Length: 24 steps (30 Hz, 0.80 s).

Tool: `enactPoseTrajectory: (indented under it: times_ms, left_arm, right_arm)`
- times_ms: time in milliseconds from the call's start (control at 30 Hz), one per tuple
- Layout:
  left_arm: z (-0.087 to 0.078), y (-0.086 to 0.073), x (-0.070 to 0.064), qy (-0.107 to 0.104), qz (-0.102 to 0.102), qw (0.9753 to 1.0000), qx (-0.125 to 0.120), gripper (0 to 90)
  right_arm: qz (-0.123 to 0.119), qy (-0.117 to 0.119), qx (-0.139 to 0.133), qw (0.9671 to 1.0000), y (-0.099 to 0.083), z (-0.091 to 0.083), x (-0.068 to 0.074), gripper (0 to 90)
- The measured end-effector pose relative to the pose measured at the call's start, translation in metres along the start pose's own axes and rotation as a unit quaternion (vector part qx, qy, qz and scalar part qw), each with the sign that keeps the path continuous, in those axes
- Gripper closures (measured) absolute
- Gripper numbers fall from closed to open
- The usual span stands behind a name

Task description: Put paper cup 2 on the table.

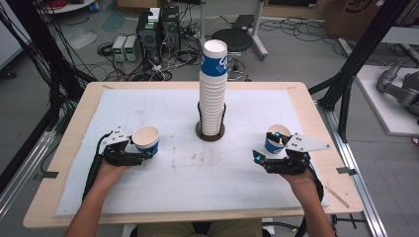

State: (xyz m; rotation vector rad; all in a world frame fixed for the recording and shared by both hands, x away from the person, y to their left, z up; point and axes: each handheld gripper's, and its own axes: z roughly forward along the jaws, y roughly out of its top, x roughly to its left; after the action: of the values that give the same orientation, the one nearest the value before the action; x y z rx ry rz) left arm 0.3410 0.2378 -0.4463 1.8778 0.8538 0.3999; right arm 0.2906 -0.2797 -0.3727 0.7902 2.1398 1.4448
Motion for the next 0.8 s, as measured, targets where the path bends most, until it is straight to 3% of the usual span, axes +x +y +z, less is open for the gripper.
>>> enactPoseTrajectory:
  times_ms: [100,167,567,700,800]
  left_arm:
    - [0.000,-0.001,-0.002,0.001,-0.004,0.9999,0.013,23.7]
    - [0.002,-0.003,-0.002,0.004,-0.011,0.9997,0.022,17.6]
    - [-0.019,-0.010,-0.003,-0.010,-0.016,0.9998,0.011,16.1]
    - [-0.035,-0.011,0.002,-0.003,-0.026,0.9995,-0.017,16.1]
    - [-0.049,-0.010,0.005,-0.010,-0.027,0.9977,-0.061,16.1]
  right_arm:
    - [0.002,-0.002,-0.002,1.0000,0.000,-0.001,0.000,21.2]
    - [0.002,-0.001,-0.002,1.0000,0.001,-0.001,0.000,21.2]
    - [0.002,-0.007,-0.011,0.9999,0.001,-0.006,-0.004,21.2]
    - [0.004,-0.010,-0.011,0.9999,0.001,-0.008,-0.004,21.2]
    - [0.009,-0.014,-0.010,0.9998,0.000,-0.009,-0.006,21.2]
